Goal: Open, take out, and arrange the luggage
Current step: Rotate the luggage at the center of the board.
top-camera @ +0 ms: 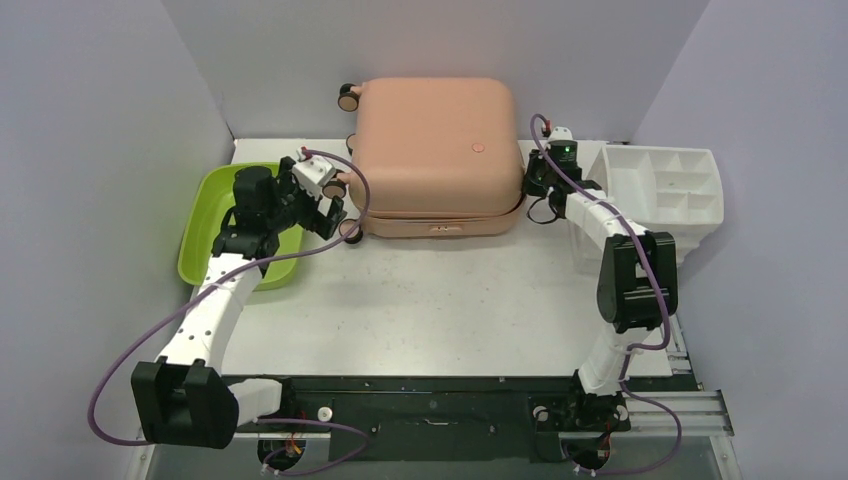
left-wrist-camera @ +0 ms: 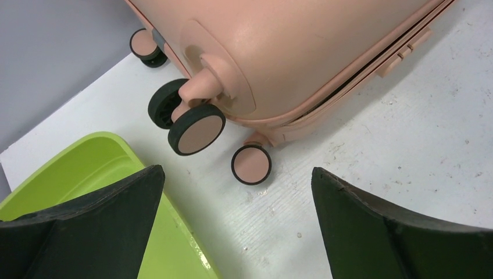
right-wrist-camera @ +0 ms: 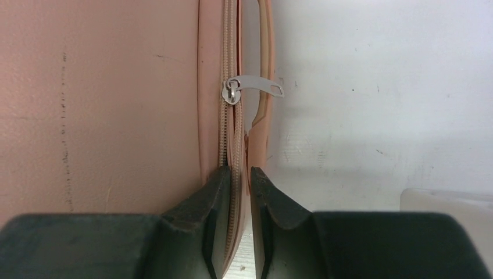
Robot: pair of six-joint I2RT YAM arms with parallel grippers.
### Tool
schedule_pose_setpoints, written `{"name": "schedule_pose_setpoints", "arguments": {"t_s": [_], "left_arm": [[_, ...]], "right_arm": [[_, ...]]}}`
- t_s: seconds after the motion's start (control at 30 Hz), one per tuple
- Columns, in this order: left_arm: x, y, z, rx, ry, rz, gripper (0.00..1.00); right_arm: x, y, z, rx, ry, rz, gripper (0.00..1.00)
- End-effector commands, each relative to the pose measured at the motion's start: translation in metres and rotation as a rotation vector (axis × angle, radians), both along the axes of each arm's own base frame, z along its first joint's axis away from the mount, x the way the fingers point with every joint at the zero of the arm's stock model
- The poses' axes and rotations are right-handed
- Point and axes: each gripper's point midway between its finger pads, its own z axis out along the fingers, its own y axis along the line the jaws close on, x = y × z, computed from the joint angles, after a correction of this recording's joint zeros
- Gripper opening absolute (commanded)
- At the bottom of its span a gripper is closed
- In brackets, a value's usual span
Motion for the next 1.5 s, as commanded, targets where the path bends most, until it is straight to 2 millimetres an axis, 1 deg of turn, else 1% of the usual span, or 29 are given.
{"name": "schedule_pose_setpoints", "arguments": {"t_s": [0.0,0.1,0.3,0.4,0.5,0.53,0.57,0.6,0.63,0.67,0.7,0.73,0.77,0.8,0.9,0.97,1.03,1.07,1.1,1.13,1.17,1.2,1.23,1.27,1.3,1.33,1.37,1.47], "left_arm": [[-0.001,0.006,0.014,-0.023,-0.052,0.007,0.96],[-0.002,0.01,0.015,-0.026,-0.057,0.011,0.96],[-0.004,0.014,0.017,-0.033,-0.064,0.012,0.96],[-0.006,0.014,0.019,-0.038,-0.067,0.007,0.96],[-0.008,0.015,0.02,-0.037,-0.069,0.006,0.96],[-0.009,0.015,0.021,-0.036,-0.072,0.007,0.96],[-0.009,0.016,0.021,-0.037,-0.071,0.005,0.96],[-0.01,0.017,0.022,-0.034,-0.075,0.007,0.96],[-0.01,0.017,0.024,-0.033,-0.078,0.005,0.96],[-0.01,0.018,0.024,-0.033,-0.078,0.007,0.96],[-0.01,0.017,0.024,-0.034,-0.079,0.001,0.96],[-0.009,0.018,0.024,-0.033,-0.08,0.001,0.96],[-0.009,0.017,0.025,-0.033,-0.082,-0.002,0.96],[-0.008,0.017,0.024,-0.032,-0.078,-0.002,0.96],[-0.004,0.016,0.028,-0.034,-0.082,-0.01,0.96],[-0.001,0.015,0.028,-0.036,-0.081,-0.015,0.96],[0.003,0.014,0.026,-0.037,-0.077,-0.021,0.96],[0.005,0.014,0.022,-0.038,-0.065,-0.024,0.96],[0.008,0.013,0.018,-0.037,-0.055,-0.028,0.96],[0.009,0.012,0.016,-0.038,-0.048,-0.031,0.96],[0.012,0.012,0.01,-0.036,-0.033,-0.032,0.96],[0.014,0.012,0.008,-0.035,-0.027,-0.033,0.96],[0.017,0.012,0.002,-0.035,-0.009,-0.033,0.96],[0.019,0.011,0.002,-0.036,-0.007,-0.035,0.96],[0.021,0.011,-0.004,-0.037,0.007,-0.037,0.96],[0.023,0.01,-0.003,-0.044,0.004,-0.04,0.96],[0.025,0.009,-0.006,-0.046,0.013,-0.041,0.96],[0.028,0.004,-0.005,-0.056,0.014,-0.056,0.96]], "right_arm": [[-0.004,0.013,-0.007,-0.007,0.044,0.034,0.14],[-0.02,0.019,-0.018,-0.011,0.097,0.065,0.05],[-0.055,0.032,-0.03,-0.021,0.168,0.114,0.0],[-0.07,0.042,-0.032,-0.001,0.192,0.145,0.0],[-0.09,0.052,-0.035,0.011,0.226,0.182,0.0],[-0.096,0.055,-0.032,0.018,0.227,0.198,0.0],[-0.106,0.06,-0.037,0.018,0.245,0.216,0.0],[-0.112,0.064,-0.033,0.024,0.242,0.236,0.0],[-0.123,0.072,-0.039,0.024,0.262,0.262,0.0],[-0.129,0.076,-0.034,0.035,0.25,0.286,0.0],[-0.143,0.084,-0.041,0.041,0.273,0.32,0.0],[-0.153,0.087,-0.043,0.041,0.278,0.344,0.0],[-0.163,0.098,-0.043,0.052,0.281,0.389,0.0],[-0.174,0.101,-0.046,0.056,0.283,0.415,0.0],[-0.201,0.126,-0.042,0.094,0.271,0.529,0.0],[-0.213,0.138,-0.036,0.107,0.248,0.589,0.0],[-0.219,0.147,-0.022,0.124,0.205,0.634,0.0],[-0.219,0.149,-0.011,0.128,0.177,0.647,0.06],[-0.22,0.149,-0.003,0.123,0.153,0.665,0.16],[-0.218,0.148,0.005,0.114,0.131,0.67,0.2],[-0.219,0.143,0.012,0.088,0.11,0.684,0.28],[-0.214,0.139,0.022,0.076,0.082,0.681,0.31],[-0.214,0.134,0.029,0.049,0.062,0.696,0.35],[-0.207,0.127,0.04,0.036,0.033,0.69,0.36],[-0.206,0.122,0.052,0.004,0.007,0.71,0.38],[-0.203,0.115,0.058,-0.003,-0.006,0.714,0.38],[-0.201,0.109,0.066,-0.043,-0.031,0.746,0.4],[-0.189,0.086,0.078,-0.109,-0.081,0.789,0.42]]}}
